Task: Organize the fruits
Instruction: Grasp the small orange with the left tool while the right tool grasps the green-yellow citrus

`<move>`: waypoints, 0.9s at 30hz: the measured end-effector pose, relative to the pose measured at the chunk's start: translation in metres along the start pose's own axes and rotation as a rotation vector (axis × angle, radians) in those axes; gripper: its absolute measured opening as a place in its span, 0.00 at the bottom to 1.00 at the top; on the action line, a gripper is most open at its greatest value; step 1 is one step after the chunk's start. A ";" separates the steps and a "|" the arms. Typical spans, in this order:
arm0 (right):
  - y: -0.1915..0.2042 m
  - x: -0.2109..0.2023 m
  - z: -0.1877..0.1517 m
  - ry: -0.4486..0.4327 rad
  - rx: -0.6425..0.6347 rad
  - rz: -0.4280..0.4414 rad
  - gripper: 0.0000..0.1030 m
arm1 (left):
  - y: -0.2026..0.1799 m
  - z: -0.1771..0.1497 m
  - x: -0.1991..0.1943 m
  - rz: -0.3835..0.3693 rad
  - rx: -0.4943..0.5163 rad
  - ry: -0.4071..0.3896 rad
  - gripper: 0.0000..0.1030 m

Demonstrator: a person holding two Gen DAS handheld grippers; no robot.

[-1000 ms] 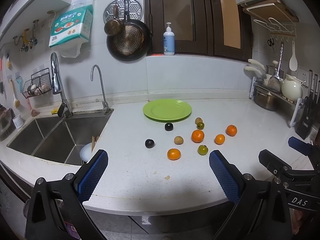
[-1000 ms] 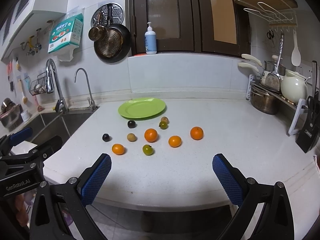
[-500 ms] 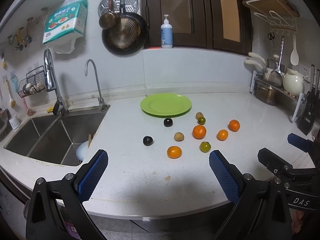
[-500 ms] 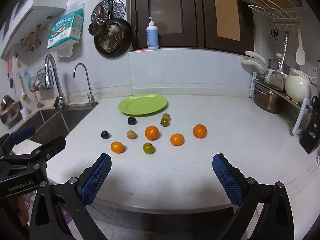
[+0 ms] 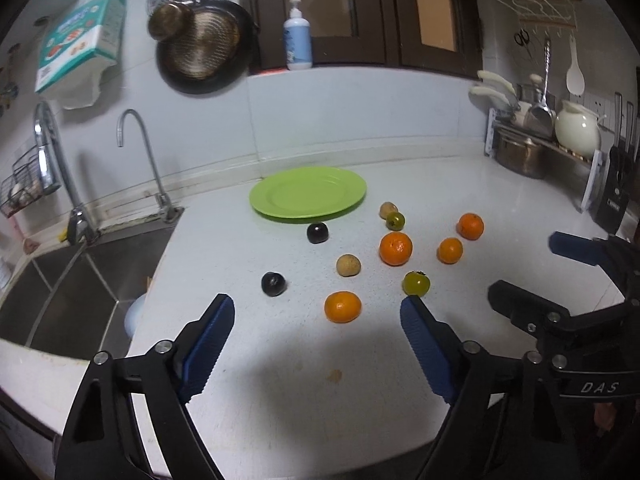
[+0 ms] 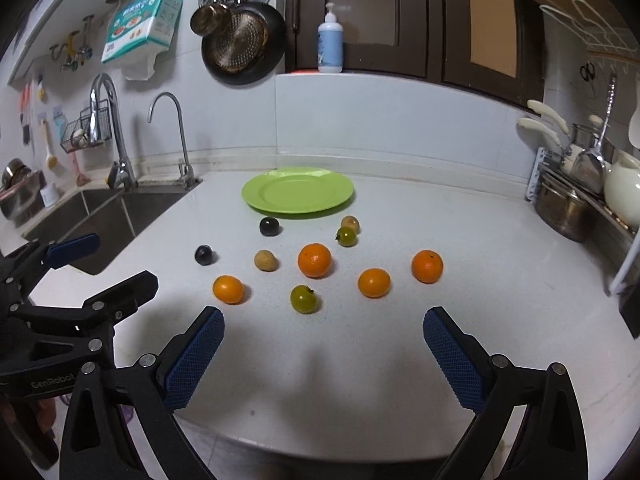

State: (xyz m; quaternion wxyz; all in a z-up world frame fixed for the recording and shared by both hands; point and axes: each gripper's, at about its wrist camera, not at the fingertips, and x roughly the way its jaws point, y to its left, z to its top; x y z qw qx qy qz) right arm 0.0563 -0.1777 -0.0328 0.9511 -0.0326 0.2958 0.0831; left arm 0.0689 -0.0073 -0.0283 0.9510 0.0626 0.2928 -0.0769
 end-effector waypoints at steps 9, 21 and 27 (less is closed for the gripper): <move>-0.001 0.058 0.006 0.111 0.018 0.065 0.76 | 0.005 0.006 0.051 -0.084 0.031 0.078 0.68; 0.009 0.106 0.004 0.220 0.031 0.095 0.54 | 0.006 -0.002 0.093 -0.205 0.059 0.188 0.56; 0.005 0.118 0.006 0.249 0.009 0.116 0.49 | 0.004 -0.001 0.106 -0.207 0.035 0.223 0.51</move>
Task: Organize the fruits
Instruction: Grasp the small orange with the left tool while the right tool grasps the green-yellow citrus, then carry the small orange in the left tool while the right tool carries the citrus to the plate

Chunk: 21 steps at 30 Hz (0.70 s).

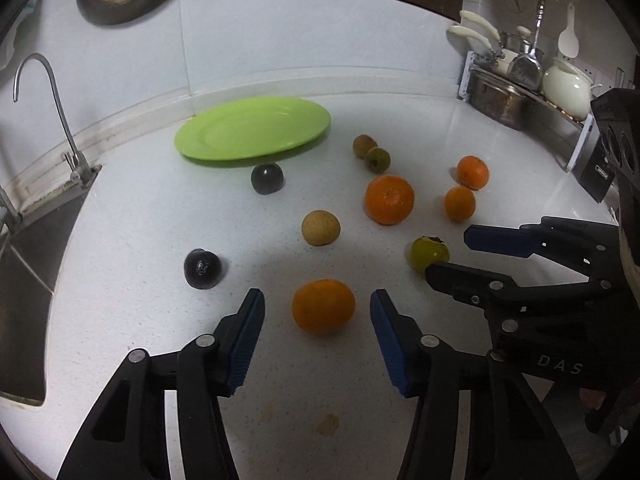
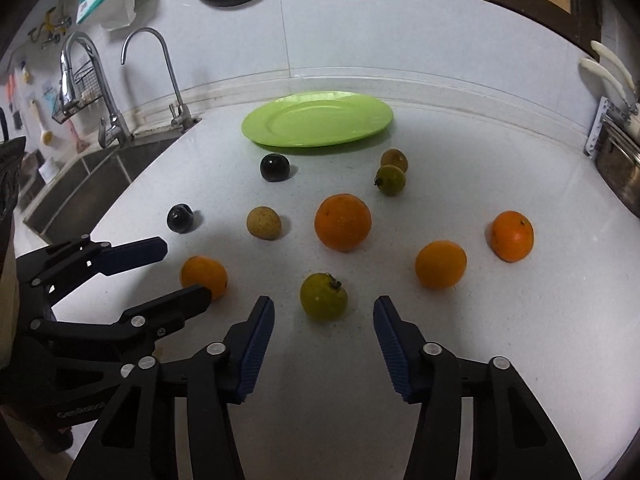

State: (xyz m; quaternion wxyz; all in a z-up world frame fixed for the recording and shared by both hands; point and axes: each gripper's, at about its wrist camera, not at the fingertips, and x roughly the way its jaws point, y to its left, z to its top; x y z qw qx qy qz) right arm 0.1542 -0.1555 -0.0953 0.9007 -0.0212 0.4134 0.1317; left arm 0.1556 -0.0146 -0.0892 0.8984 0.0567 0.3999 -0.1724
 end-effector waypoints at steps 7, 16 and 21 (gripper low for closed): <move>-0.006 0.010 0.002 0.031 -0.023 0.052 0.42 | -0.003 0.001 0.012 -0.002 -0.032 0.030 0.44; -0.007 0.020 0.005 0.056 -0.037 0.089 0.34 | 0.001 0.003 0.018 -0.006 -0.061 0.060 0.35; -0.008 0.021 0.006 0.061 -0.033 0.096 0.29 | 0.002 0.005 0.015 -0.012 -0.069 0.064 0.35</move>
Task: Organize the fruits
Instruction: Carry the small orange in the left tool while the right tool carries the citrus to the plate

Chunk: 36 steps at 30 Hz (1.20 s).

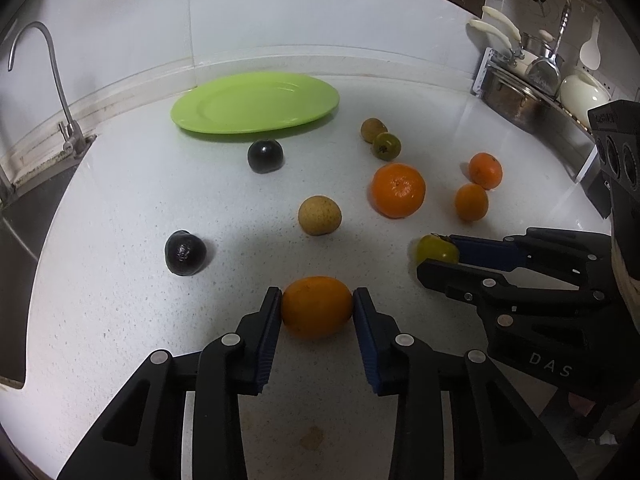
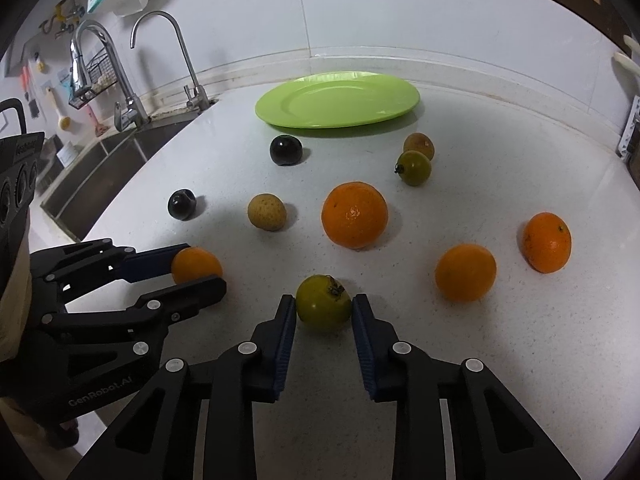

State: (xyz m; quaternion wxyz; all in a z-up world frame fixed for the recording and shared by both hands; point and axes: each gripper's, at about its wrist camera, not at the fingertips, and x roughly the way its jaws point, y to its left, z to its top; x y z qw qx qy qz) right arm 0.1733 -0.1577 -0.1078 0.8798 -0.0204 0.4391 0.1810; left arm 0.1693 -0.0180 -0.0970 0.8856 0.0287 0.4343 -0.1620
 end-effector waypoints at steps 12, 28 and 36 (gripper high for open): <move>0.015 -0.022 0.026 -0.072 -0.023 0.027 0.29 | 0.011 0.029 -0.041 0.028 0.001 -0.101 0.35; 0.018 -0.023 0.101 -0.192 -0.052 0.006 0.29 | 0.048 0.099 -0.036 0.051 0.039 -0.198 0.35; 0.010 -0.005 0.147 -0.174 -0.050 0.017 0.29 | 0.065 0.143 -0.017 0.026 0.027 -0.183 0.35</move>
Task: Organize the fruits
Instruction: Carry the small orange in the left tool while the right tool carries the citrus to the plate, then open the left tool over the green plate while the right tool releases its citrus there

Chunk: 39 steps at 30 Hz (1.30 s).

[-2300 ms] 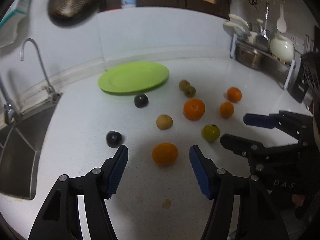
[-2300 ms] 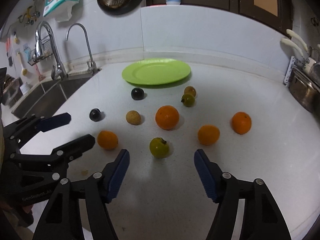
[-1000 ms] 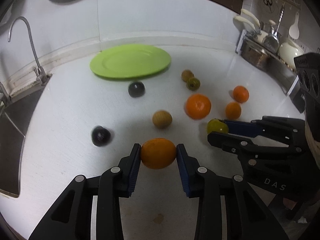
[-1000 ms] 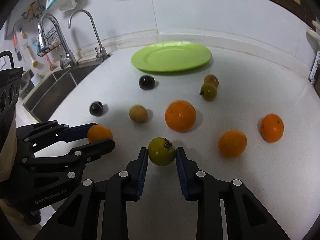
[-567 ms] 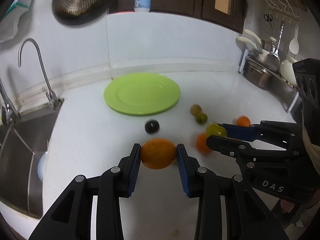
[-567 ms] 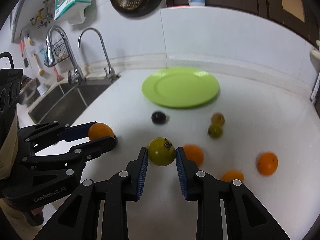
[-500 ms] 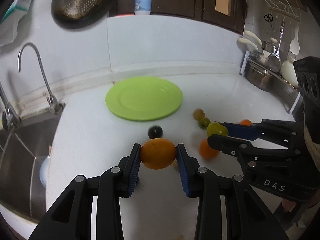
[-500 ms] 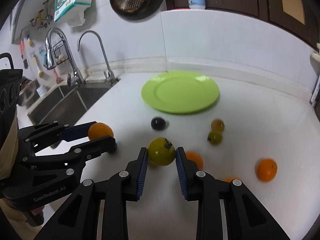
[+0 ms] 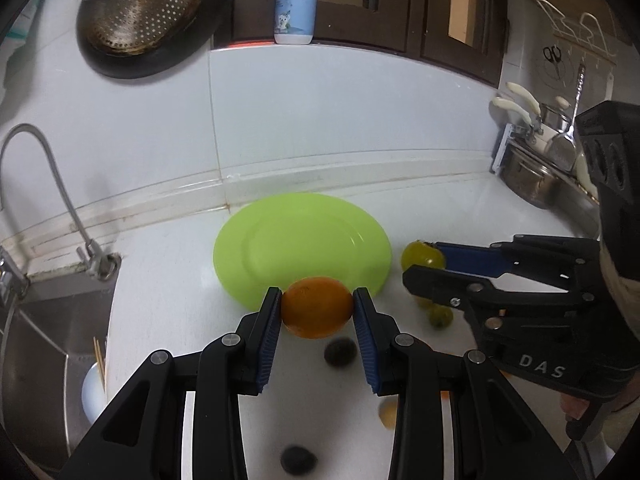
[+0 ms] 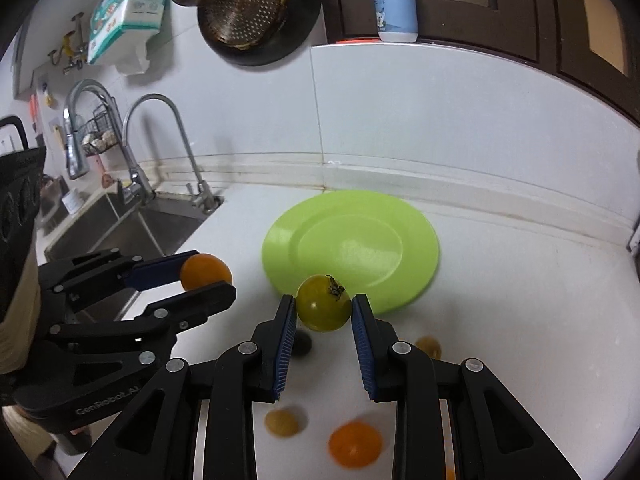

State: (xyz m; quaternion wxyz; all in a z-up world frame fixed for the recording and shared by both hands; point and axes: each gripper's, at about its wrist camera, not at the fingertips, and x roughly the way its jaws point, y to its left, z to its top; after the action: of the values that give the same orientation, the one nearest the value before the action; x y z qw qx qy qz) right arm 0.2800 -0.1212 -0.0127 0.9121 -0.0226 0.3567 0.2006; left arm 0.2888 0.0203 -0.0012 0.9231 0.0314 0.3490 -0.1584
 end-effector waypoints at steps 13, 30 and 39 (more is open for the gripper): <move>-0.027 0.081 0.036 0.148 0.014 -0.018 0.29 | 0.025 0.024 0.085 0.003 0.001 0.156 0.35; -0.042 0.123 0.033 0.255 0.044 0.007 0.29 | 0.033 0.024 0.125 0.009 -0.017 0.237 0.43; -0.036 0.094 0.032 0.207 0.031 -0.031 0.33 | 0.028 0.023 0.084 0.051 -0.017 0.179 0.56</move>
State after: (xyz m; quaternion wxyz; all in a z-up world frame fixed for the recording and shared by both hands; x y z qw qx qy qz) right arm 0.3771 -0.1150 -0.0544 0.8736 -0.0346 0.4519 0.1775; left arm 0.3716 0.0205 -0.0408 0.8922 0.0465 0.4305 -0.1283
